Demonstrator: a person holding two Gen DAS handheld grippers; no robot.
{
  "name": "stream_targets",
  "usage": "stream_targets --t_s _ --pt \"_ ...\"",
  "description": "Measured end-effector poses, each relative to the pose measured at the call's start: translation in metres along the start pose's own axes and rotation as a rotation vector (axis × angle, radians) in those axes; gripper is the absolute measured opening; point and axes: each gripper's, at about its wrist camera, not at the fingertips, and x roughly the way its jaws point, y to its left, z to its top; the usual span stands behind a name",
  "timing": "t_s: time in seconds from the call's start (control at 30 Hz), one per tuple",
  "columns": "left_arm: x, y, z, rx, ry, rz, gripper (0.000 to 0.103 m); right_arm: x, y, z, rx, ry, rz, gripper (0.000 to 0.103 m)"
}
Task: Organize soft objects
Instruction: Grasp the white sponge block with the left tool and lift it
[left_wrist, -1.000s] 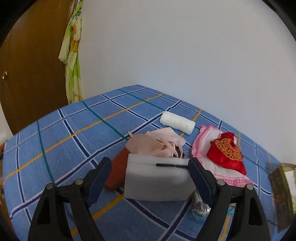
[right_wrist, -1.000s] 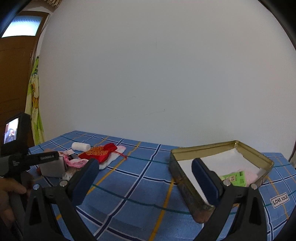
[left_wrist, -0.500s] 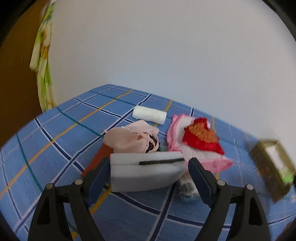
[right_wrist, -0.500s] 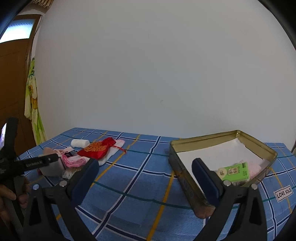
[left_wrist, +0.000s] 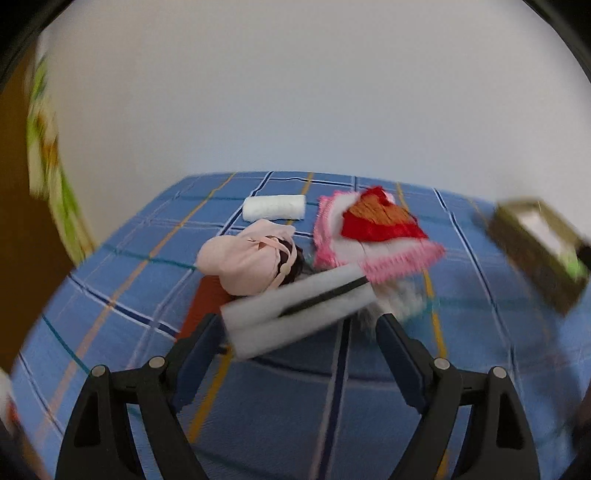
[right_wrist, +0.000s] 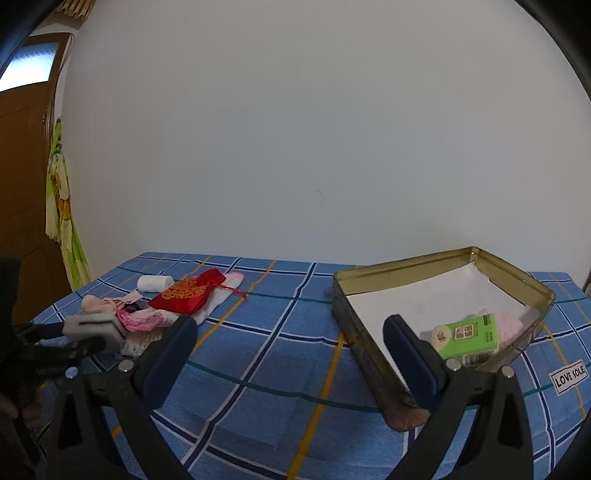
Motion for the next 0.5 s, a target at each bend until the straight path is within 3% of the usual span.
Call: stream_targets --t_s 0.2,0.5 --pt "-0.033 0.007 0.004 0.171 -0.125 0.019 0.087 0.005 -0.005 0.0 0.018 0.03 0.002 0.102" --pt "-0.018 -0.011 0.005 0.441 -0.061 -0.096 0.087 0.006 -0.011 0.0 0.029 0.034 -0.007 0.102"
